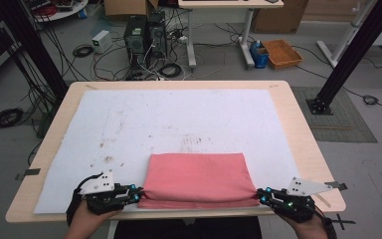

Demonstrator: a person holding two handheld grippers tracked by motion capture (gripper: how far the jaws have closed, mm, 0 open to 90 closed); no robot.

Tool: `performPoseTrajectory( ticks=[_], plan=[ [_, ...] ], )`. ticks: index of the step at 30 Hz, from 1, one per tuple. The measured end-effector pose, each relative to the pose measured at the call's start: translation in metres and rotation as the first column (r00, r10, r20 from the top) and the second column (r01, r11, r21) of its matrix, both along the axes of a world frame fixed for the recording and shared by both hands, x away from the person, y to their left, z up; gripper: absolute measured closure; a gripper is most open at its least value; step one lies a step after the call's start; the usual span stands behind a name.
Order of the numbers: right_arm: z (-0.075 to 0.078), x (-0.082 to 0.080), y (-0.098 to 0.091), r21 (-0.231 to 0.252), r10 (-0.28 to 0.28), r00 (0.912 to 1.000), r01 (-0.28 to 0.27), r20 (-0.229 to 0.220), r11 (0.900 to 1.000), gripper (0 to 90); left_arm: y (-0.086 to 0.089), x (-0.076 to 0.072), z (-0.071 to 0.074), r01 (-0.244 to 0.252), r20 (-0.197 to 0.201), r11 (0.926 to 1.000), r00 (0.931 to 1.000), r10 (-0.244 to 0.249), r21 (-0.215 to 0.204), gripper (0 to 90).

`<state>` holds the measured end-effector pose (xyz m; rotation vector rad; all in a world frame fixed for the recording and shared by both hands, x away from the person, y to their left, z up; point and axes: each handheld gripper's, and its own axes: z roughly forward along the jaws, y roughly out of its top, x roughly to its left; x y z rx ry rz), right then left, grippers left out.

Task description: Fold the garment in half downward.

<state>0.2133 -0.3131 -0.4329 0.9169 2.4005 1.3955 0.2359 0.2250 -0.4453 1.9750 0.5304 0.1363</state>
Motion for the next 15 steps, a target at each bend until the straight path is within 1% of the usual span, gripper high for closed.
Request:
performPoseTrajectory(
  ticks=[4, 5, 6, 7, 8, 9, 10, 11, 12, 13, 15],
  plan=[
    [-0.005, -0.004, -0.001, -0.003, 0.004, 0.9999, -0.004, -0.012, 1.0000, 85.2, 0.000, -0.003, -0.003, 0.003, -0.017, 1.0000, 0.9999, -0.003, 0.000, 82.8],
    [-0.008, -0.004, -0.003, -0.002, 0.004, 0.9997, -0.005, -0.025, 1.0000, 78.5, 0.000, -0.003, -0.004, 0.000, -0.022, 1.0000, 0.9997, 0.000, -0.003, 75.6],
    [-0.009, -0.004, -0.004, 0.005, -0.001, 0.9993, 0.002, -0.037, 1.0000, 72.8, 0.000, -0.004, -0.004, -0.010, -0.029, 0.9999, 0.9995, 0.009, -0.004, 70.2],
    [-0.009, -0.004, -0.004, 0.005, -0.001, 0.9993, 0.002, -0.037, 1.0000, 72.8, 0.001, -0.004, -0.003, -0.016, -0.026, 0.9999, 0.9995, 0.016, -0.003, 70.2],
    [-0.008, -0.004, -0.006, 0.014, -0.013, 0.9993, 0.014, -0.035, 0.9998, 67.3, 0.002, -0.004, -0.002, -0.028, -0.026, 0.9996, 0.9993, 0.028, -0.005, 64.4],
    [-0.006, -0.002, -0.011, 0.033, -0.048, 0.9986, 0.049, -0.023, 0.9983, 56.5, 0.004, -0.004, -0.001, -0.045, -0.027, 0.9989, 0.9987, 0.044, -0.013, 54.4],
    [-0.006, -0.002, -0.011, 0.033, -0.048, 0.9986, 0.049, -0.023, 0.9983, 56.5, 0.005, -0.003, 0.001, -0.058, -0.026, 0.9980, 0.9980, 0.057, -0.025, 54.4],
    [-0.003, -0.001, -0.013, 0.041, -0.058, 0.9982, 0.058, -0.014, 0.9975, 54.1, 0.007, -0.002, 0.002, -0.074, -0.023, 0.9967, 0.9970, 0.074, -0.033, 50.1],
    [0.001, 0.003, -0.016, 0.052, -0.090, 0.9960, 0.090, -0.002, 0.9946, 49.2, 0.009, 0.000, 0.004, -0.088, -0.024, 0.9954, 0.9959, 0.087, -0.038, 43.8],
    [0.001, 0.003, -0.016, 0.052, -0.090, 0.9960, 0.090, -0.002, 0.9946, 49.2, 0.010, 0.002, 0.006, -0.107, -0.023, 0.9934, 0.9941, 0.106, -0.040, 43.8],
    [0.006, 0.010, -0.016, 0.053, -0.109, 0.9940, 0.109, 0.005, 0.9927, 47.0, 0.011, 0.010, 0.009, -0.147, -0.024, 0.9883, 0.9890, 0.146, -0.040, 40.1]
  ],
)
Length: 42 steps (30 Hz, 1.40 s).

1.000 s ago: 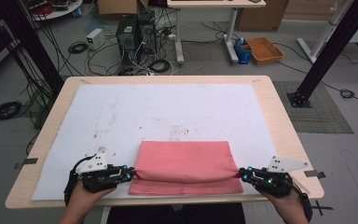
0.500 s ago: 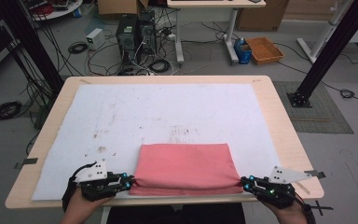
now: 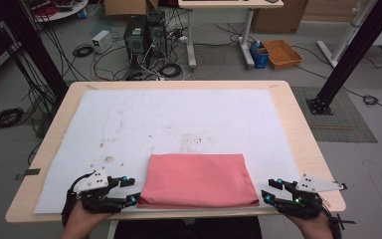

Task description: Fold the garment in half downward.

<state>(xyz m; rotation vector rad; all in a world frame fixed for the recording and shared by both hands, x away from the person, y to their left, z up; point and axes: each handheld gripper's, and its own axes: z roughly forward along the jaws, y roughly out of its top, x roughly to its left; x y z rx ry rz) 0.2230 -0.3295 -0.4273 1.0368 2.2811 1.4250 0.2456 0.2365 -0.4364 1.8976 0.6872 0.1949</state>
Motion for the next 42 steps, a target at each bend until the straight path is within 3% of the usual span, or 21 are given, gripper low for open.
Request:
performPoseTrajectory(
  ticks=[4, 6, 7, 9, 14, 23, 27, 34, 37, 42],
  plan=[
    [0.007, 0.021, 0.004, -0.013, -0.013, 0.9999, 0.013, 0.010, 0.9998, 43.7, -0.003, 0.020, 0.006, -0.037, -0.017, 0.9991, 0.9992, 0.037, 0.020, 37.2],
    [0.011, 0.041, 0.009, -0.019, -0.020, 0.9998, 0.020, 0.009, 0.9996, 41.3, -0.007, 0.031, 0.009, -0.049, -0.018, 0.9983, 0.9986, 0.050, 0.032, 36.8],
    [0.011, 0.041, 0.009, -0.019, -0.020, 0.9998, 0.020, 0.009, 0.9996, 41.3, -0.009, 0.036, 0.010, -0.055, -0.016, 0.9976, 0.9983, 0.056, 0.042, 36.8],
    [0.012, 0.060, 0.015, -0.028, -0.025, 0.9996, 0.025, -0.009, 0.9993, 40.4, -0.013, 0.048, 0.011, -0.067, -0.023, 0.9964, 0.9974, 0.068, 0.052, 36.8],
    [0.010, 0.084, 0.026, -0.040, -0.023, 0.9993, 0.022, -0.031, 0.9990, 40.2, -0.027, 0.077, 0.006, -0.088, -0.056, 0.9925, 0.9941, 0.093, 0.085, 36.7],
    [-0.001, 0.129, 0.051, -0.085, -0.010, 0.9955, 0.002, -0.094, 0.9964, 40.2, -0.050, 0.106, -0.001, -0.089, -0.086, 0.9890, 0.9913, 0.099, 0.118, 36.7],
    [-0.007, 0.135, 0.056, -0.099, -0.020, 0.9934, 0.009, -0.113, 0.9950, 40.2, -0.052, 0.111, -0.004, -0.094, -0.098, 0.9884, 0.9895, 0.106, 0.120, 36.7],
    [-0.022, 0.138, 0.057, -0.129, -0.018, 0.9858, -0.004, -0.167, 0.9917, 43.6, -0.055, 0.110, -0.016, -0.084, -0.137, 0.9821, 0.9847, 0.108, 0.169, 38.7],
    [-0.024, 0.135, 0.056, -0.136, -0.024, 0.9883, 0.004, -0.151, 0.9907, 58.4, -0.056, 0.107, -0.015, -0.108, -0.112, 0.9767, 0.9852, 0.130, 0.186, 52.6],
    [-0.024, 0.131, 0.059, -0.157, 0.001, 0.9906, -0.023, -0.137, 0.9874, 69.3, -0.061, 0.099, -0.014, -0.084, -0.069, 0.9704, 0.9923, 0.102, 0.226, 70.6]
  ],
)
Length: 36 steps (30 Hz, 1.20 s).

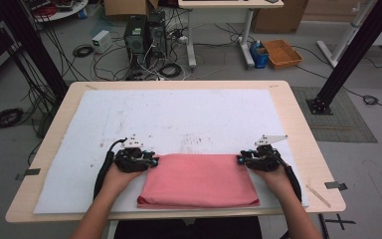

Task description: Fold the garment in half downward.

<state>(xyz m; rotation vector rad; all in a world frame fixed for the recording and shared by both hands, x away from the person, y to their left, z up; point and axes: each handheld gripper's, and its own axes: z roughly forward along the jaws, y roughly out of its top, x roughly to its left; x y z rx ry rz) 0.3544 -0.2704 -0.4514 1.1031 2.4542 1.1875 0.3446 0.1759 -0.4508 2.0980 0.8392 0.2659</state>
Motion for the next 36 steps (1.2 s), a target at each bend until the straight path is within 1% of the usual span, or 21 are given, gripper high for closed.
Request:
performPoseTrajectory(
  ticks=[1, 3, 5, 7, 10, 16, 18, 19, 21, 23, 25, 27, 29, 32, 33, 34, 35, 36],
  plan=[
    [0.000, 0.000, 0.000, -0.003, 0.007, 0.9999, -0.007, 0.008, 1.0000, 71.5, -0.001, -0.001, 0.000, 0.004, 0.005, 1.0000, 1.0000, -0.004, 0.001, 73.2],
    [0.000, 0.000, 0.000, 0.001, 0.007, 1.0000, -0.007, 0.005, 1.0000, 76.1, -0.002, -0.003, 0.000, 0.015, 0.015, 0.9998, 0.9998, -0.015, 0.009, 77.9],
    [0.000, 0.000, 0.000, 0.002, 0.005, 1.0000, -0.005, 0.002, 1.0000, 80.2, -0.002, -0.003, 0.000, 0.015, 0.016, 0.9999, 0.9997, -0.015, 0.006, 80.2],
    [0.000, -0.001, 0.000, -0.007, 0.010, 0.9997, -0.010, 0.020, 0.9999, 82.9, -0.002, -0.004, 0.000, 0.013, 0.019, 0.9999, 0.9997, -0.014, 0.007, 81.0],
    [0.002, -0.002, -0.001, -0.009, 0.008, 0.9997, -0.008, 0.024, 0.9999, 84.7, -0.001, -0.004, 0.001, 0.009, 0.026, 1.0000, 0.9996, -0.009, 0.002, 81.5],
    [0.005, -0.003, -0.001, -0.009, 0.007, 0.9992, -0.007, 0.039, 0.9999, 85.5, 0.002, -0.006, 0.004, 0.004, 0.044, 0.9998, 0.9990, -0.003, -0.021, 81.6],
    [0.006, -0.002, 0.000, -0.010, 0.008, 0.9990, -0.008, 0.043, 0.9999, 85.5, 0.003, -0.005, 0.005, -0.001, 0.045, 0.9994, 0.9990, 0.002, -0.034, 81.6],
    [0.007, -0.002, 0.000, -0.011, 0.007, 0.9990, -0.006, 0.044, 0.9999, 85.5, 0.004, -0.004, 0.005, 0.000, 0.044, 0.9994, 0.9990, 0.002, -0.033, 81.6],
    [0.009, 0.000, 0.001, -0.015, 0.006, 0.9988, -0.005, 0.049, 0.9999, 85.6, 0.004, -0.002, 0.005, -0.005, 0.042, 0.9993, 0.9991, 0.007, -0.036, 81.6],
    [0.010, 0.002, 0.002, -0.014, 0.004, 0.9983, -0.003, 0.058, 0.9999, 85.6, 0.004, 0.001, 0.006, -0.010, 0.049, 0.9990, 0.9987, 0.012, -0.044, 81.6],
    [0.012, 0.005, 0.003, -0.022, -0.004, 0.9983, 0.005, 0.058, 0.9997, 85.6, 0.004, 0.005, 0.008, -0.013, 0.054, 0.9994, 0.9984, 0.014, -0.031, 81.6],
    [0.015, 0.008, 0.004, -0.026, -0.009, 0.9980, 0.011, 0.063, 0.9996, 85.6, 0.004, 0.009, 0.008, -0.018, 0.056, 0.9994, 0.9982, 0.020, -0.031, 81.6],
    [0.017, 0.013, 0.006, -0.034, -0.012, 0.9972, 0.014, 0.074, 0.9993, 85.6, 0.005, 0.014, 0.009, -0.030, 0.059, 0.9989, 0.9977, 0.032, -0.035, 81.6],
    [0.020, 0.022, 0.009, -0.037, -0.026, 0.9969, 0.029, 0.075, 0.9989, 85.6, 0.006, 0.022, 0.011, -0.045, 0.068, 0.9985, 0.9966, 0.047, -0.032, 81.6],
    [0.020, 0.025, 0.010, -0.044, -0.027, 0.9970, 0.031, 0.073, 0.9986, 85.6, 0.006, 0.024, 0.011, -0.053, 0.068, 0.9976, 0.9961, 0.056, -0.045, 81.6],
    [0.020, 0.028, 0.011, -0.051, -0.030, 0.9969, 0.034, 0.073, 0.9981, 85.6, 0.006, 0.027, 0.010, -0.059, 0.061, 0.9973, 0.9962, 0.062, -0.043, 81.6],
    [0.020, 0.031, 0.012, -0.056, -0.030, 0.9969, 0.034, 0.073, 0.9978, 85.6, 0.006, 0.029, 0.010, -0.061, 0.060, 0.9976, 0.9962, 0.063, -0.033, 81.6],
    [0.020, 0.034, 0.013, -0.059, -0.031, 0.9970, 0.035, 0.071, 0.9976, 85.6, 0.005, 0.032, 0.011, -0.065, 0.061, 0.9973, 0.9959, 0.067, -0.033, 81.6]
  ],
)
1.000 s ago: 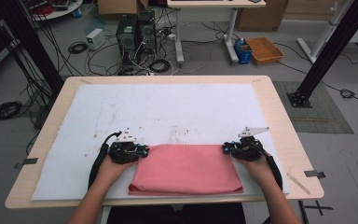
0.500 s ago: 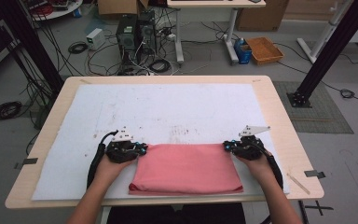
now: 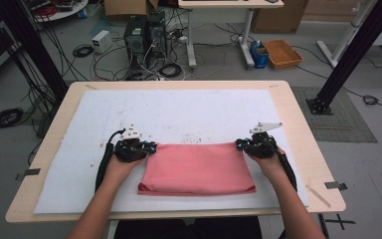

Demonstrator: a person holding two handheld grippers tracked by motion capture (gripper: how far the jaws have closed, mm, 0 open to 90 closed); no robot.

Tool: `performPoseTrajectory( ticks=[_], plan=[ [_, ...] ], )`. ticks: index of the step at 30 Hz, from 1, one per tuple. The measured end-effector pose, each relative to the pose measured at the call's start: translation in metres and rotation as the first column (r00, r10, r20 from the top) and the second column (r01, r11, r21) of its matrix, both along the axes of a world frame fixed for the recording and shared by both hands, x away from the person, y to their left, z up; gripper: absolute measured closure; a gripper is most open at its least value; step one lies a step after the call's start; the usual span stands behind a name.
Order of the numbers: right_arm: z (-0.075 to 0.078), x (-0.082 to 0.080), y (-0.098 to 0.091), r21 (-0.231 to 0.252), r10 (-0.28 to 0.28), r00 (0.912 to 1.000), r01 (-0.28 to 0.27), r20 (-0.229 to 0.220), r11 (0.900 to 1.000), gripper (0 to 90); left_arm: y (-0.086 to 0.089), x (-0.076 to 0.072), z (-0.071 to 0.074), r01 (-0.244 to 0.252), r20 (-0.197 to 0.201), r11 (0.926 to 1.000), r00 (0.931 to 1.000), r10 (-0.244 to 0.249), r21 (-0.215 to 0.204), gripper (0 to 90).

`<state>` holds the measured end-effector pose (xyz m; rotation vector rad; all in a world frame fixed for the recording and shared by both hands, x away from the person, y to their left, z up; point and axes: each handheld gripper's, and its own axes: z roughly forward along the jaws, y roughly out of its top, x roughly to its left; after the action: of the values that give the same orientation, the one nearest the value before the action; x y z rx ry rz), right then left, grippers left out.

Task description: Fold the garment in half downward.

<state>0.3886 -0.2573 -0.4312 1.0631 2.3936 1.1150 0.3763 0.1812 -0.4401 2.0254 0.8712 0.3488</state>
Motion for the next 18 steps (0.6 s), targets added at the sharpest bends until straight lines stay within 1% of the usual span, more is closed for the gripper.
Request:
performPoseTrajectory(
  ticks=[2, 4, 5, 7, 10, 11, 12, 13, 14, 15, 16, 18],
  plan=[
    [0.000, 0.006, 0.001, -0.011, -0.005, 1.0000, 0.005, -0.003, 0.9999, 85.6, -0.001, 0.005, 0.001, -0.004, -0.001, 1.0000, 1.0000, 0.004, 0.005, 81.6],
    [-0.001, 0.011, 0.002, -0.006, -0.007, 0.9999, 0.007, 0.008, 1.0000, 85.5, -0.001, 0.009, 0.002, -0.007, -0.004, 0.9999, 1.0000, 0.007, 0.010, 81.6],
    [-0.003, 0.013, 0.002, -0.005, -0.015, 0.9999, 0.015, 0.004, 0.9999, 85.5, -0.002, 0.012, 0.002, -0.008, -0.005, 0.9999, 1.0000, 0.008, 0.013, 81.6],
    [-0.007, 0.017, 0.001, -0.008, -0.020, 0.9998, 0.020, -0.006, 0.9998, 85.5, -0.002, 0.015, 0.000, -0.022, -0.005, 0.9998, 0.9997, 0.022, -0.002, 81.6],
    [-0.013, 0.022, 0.001, -0.012, -0.027, 0.9994, 0.027, -0.020, 0.9996, 85.3, -0.002, 0.018, -0.005, -0.026, -0.029, 0.9996, 0.9992, 0.027, 0.008, 81.5],
    [-0.014, 0.022, 0.001, -0.014, -0.029, 0.9993, 0.029, -0.023, 0.9995, 84.0, -0.002, 0.018, -0.006, -0.026, -0.032, 0.9996, 0.9991, 0.026, 0.012, 81.4],
    [-0.014, 0.022, 0.002, -0.021, -0.029, 0.9994, 0.029, -0.021, 0.9994, 80.0, -0.003, 0.018, -0.007, -0.024, -0.029, 0.9995, 0.9993, 0.024, 0.022, 80.9],
    [-0.014, 0.021, 0.002, -0.022, -0.039, 0.9991, 0.039, -0.019, 0.9990, 74.3, -0.003, 0.017, -0.006, -0.030, -0.025, 0.9994, 0.9992, 0.031, 0.020, 79.2],
    [-0.013, 0.021, 0.001, -0.021, -0.047, 0.9987, 0.046, -0.021, 0.9987, 69.1, -0.003, 0.017, -0.005, -0.030, -0.018, 0.9993, 0.9994, 0.030, 0.023, 74.8],
    [-0.013, 0.021, 0.000, -0.018, -0.051, 0.9985, 0.051, -0.020, 0.9986, 61.6, -0.004, 0.016, -0.005, -0.037, -0.015, 0.9992, 0.9992, 0.038, 0.011, 68.5],
    [-0.013, 0.020, -0.001, -0.008, -0.063, 0.9976, 0.063, -0.028, 0.9980, 55.3, -0.003, 0.016, -0.004, -0.036, -0.019, 0.9993, 0.9992, 0.036, 0.001, 63.2],
    [-0.013, 0.019, -0.004, 0.013, -0.072, 0.9955, 0.072, -0.062, 0.9973, 48.1, -0.003, 0.014, -0.003, -0.023, -0.036, 0.9997, 0.9991, 0.023, -0.001, 56.6]
  ],
)
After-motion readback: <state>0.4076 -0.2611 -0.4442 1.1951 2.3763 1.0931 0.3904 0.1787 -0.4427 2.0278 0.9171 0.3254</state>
